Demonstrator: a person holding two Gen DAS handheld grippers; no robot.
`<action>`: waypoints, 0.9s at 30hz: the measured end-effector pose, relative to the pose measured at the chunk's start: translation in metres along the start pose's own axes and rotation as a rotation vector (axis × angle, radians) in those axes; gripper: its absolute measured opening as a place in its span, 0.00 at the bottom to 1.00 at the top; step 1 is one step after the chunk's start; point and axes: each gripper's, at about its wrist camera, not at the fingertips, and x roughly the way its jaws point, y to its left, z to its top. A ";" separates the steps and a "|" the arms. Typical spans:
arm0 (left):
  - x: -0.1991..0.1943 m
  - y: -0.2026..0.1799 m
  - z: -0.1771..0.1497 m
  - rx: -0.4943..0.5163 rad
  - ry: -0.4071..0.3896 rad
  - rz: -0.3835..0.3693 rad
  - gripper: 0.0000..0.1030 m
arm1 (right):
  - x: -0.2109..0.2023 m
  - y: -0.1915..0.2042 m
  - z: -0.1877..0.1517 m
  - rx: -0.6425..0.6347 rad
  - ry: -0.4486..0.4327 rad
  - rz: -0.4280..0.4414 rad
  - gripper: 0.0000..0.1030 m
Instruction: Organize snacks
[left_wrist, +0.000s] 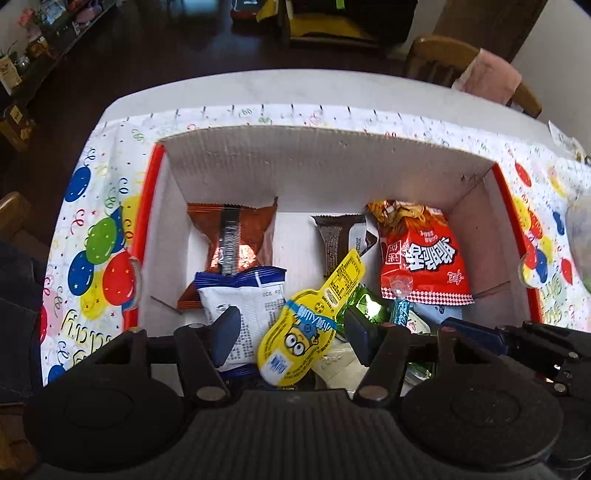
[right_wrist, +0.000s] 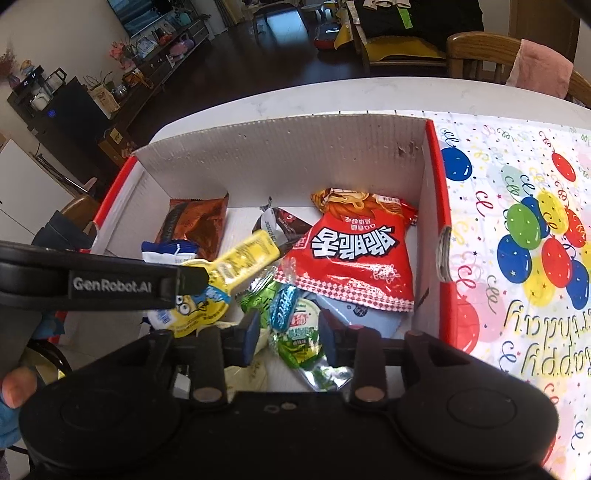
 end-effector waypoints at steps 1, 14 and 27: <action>-0.003 0.002 -0.001 -0.003 -0.009 -0.002 0.59 | -0.002 0.002 0.000 -0.002 -0.006 0.000 0.35; -0.058 0.011 -0.034 0.010 -0.140 -0.034 0.59 | -0.052 0.022 -0.015 -0.053 -0.097 0.014 0.46; -0.107 0.024 -0.076 0.033 -0.259 -0.024 0.65 | -0.095 0.037 -0.033 -0.057 -0.198 0.026 0.62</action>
